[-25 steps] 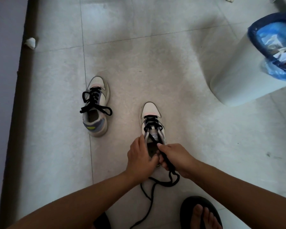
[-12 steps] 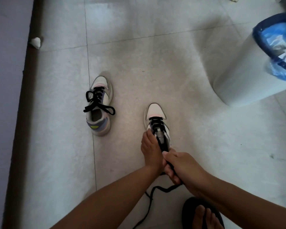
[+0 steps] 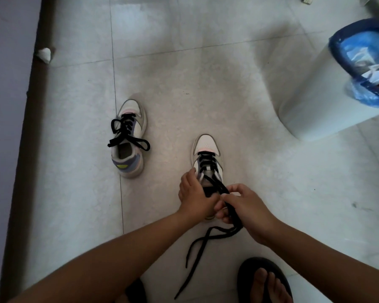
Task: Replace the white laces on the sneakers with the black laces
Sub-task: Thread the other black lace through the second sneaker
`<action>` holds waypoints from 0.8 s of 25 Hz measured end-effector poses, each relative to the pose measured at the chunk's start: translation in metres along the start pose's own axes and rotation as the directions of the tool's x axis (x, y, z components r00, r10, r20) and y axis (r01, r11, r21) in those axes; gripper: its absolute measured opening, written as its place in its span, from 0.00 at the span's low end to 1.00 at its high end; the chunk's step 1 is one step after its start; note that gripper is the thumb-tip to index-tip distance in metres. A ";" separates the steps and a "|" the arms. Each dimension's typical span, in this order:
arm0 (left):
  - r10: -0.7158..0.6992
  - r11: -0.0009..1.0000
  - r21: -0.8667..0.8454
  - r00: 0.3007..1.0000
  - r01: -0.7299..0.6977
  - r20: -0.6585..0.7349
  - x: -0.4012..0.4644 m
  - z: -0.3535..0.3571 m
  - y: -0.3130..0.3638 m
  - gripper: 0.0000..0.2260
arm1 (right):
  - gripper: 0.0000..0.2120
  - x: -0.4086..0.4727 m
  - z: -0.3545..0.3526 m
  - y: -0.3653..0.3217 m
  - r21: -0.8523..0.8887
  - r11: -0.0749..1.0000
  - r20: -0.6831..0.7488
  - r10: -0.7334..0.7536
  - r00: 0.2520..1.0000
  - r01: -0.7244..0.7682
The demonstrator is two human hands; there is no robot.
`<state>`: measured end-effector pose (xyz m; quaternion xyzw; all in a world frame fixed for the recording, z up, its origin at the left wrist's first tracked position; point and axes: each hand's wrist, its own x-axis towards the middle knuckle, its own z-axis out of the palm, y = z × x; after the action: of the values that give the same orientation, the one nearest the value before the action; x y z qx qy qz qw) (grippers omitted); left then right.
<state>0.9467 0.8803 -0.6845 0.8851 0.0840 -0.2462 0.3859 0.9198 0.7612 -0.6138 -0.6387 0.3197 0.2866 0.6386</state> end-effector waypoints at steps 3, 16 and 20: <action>-0.026 0.986 -0.166 1.000 0.024 -0.009 -0.011 -0.027 -0.009 0.13 | 0.04 -0.002 0.001 0.009 0.135 0.989 0.146 0.045 0.988 -0.065; -0.232 0.667 -0.507 0.799 0.545 0.554 -0.027 -0.074 0.010 0.08 | 0.13 -0.009 -0.015 -0.003 -0.526 0.760 0.253 -0.288 0.924 0.381; -0.166 0.611 -0.529 0.749 0.589 0.642 -0.027 -0.077 0.016 0.10 | 0.10 -0.015 -0.021 -0.015 -0.420 0.823 0.277 -0.286 0.917 0.383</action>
<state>0.9569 0.9269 -0.6158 0.5217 0.2544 -0.5087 0.6359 0.9210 0.7409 -0.5923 -0.7866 0.0574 0.3011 0.5360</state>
